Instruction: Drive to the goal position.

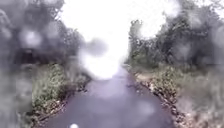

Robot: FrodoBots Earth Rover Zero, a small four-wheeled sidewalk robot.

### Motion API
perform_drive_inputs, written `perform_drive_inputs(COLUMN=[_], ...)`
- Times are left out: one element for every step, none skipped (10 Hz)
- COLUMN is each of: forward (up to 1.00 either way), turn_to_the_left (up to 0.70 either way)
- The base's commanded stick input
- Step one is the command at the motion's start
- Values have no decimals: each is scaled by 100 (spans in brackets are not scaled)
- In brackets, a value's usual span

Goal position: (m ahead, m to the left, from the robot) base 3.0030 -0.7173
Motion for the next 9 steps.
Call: perform_drive_inputs(forward=[85,85,85,85,85,85,85,85,85], turn_to_the_left=[0,0,0,0,0,0,0,0,0])
